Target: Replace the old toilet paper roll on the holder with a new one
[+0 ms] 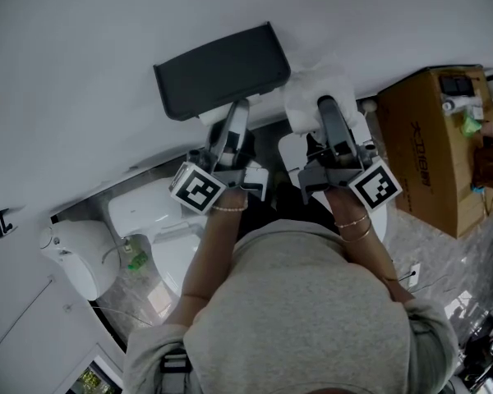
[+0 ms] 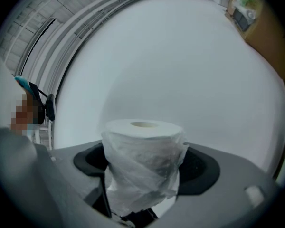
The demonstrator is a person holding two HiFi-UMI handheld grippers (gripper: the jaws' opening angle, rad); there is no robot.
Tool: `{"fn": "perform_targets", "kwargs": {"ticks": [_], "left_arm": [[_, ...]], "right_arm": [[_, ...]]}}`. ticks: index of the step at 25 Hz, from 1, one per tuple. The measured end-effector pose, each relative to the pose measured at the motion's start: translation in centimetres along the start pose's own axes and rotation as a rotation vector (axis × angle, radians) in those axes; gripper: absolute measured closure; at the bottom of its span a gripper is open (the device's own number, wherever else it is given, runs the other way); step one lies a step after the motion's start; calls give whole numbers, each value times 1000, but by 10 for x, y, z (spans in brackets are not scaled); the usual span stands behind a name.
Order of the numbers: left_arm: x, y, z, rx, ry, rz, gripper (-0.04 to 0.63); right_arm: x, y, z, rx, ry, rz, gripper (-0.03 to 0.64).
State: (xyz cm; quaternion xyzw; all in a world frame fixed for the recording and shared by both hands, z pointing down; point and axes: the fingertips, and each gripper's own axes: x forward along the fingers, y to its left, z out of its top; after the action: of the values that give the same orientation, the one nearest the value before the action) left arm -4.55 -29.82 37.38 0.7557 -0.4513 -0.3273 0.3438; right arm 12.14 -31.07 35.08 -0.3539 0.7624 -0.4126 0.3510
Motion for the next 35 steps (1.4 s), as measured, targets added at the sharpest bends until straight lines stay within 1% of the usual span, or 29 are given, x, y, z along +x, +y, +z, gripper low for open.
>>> {"fn": "perform_targets", "kwargs": {"ticks": [2,5,6,12,15,21,24,35], "left_arm": [[1,-3,-2,-5,10,-20,373],[8,-10,-9,-58,13,-70,374],[10,-12,-11,-64,17,-79,374],[19,-13,-15,-19,53,-80,376],[20,-13,-15,-18,61,-84,377],[27,-21,-19,-1,109,-125,377],[32,-26,-21,-9,129,-153,377],[63,-36,-52,-25,193,-191,379]], "right_arm": [[-1,-2,1,-2,-9,-8,190],[-3,-7,4,-4,-18,-16,190],[-3,-8,5,-4,-17,-18,190],[-5,-14,4,15,-28,-29,190],[-6,-15,5,12,-37,-34,190],[-7,-12,10,8,-72,-34,190],[-9,-10,14,2,-94,-35,190],[-27,-19,48,-20,-165,-63,190]]}}
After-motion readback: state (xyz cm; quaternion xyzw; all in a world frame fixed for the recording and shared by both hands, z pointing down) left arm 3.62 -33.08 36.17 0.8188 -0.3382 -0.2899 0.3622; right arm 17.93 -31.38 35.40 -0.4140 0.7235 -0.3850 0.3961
